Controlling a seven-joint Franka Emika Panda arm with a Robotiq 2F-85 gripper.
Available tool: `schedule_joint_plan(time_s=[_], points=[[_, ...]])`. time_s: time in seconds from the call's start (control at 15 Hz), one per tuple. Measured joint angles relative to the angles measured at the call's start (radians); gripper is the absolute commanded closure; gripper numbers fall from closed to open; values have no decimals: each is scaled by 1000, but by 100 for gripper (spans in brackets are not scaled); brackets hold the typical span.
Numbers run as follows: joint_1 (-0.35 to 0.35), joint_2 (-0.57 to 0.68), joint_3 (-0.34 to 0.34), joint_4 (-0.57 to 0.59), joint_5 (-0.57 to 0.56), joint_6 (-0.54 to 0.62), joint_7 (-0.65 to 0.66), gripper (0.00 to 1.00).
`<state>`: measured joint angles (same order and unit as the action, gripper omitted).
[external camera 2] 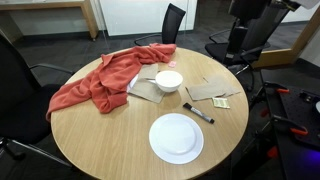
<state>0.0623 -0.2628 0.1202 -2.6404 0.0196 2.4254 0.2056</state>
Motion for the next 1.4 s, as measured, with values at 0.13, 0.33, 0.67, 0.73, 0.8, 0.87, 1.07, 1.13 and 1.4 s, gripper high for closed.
schedule_joint_plan(time_s=[0.13,0.33,0.67,0.73,0.8,0.87,1.07,1.13,1.4], points=[[0,66,-1,6,10,58,0,0],[0,168,-4,23,22,130,0,0],[2,325,-4,70,17,221,60,0],[5,352,-5,79,6,235,84,0],[11,378,-6,89,-9,245,114,0],[20,402,-9,99,-23,252,141,0],[53,466,-21,125,-46,262,203,0],[65,485,-27,134,-47,264,219,0],[110,554,-57,168,-47,265,255,0]])
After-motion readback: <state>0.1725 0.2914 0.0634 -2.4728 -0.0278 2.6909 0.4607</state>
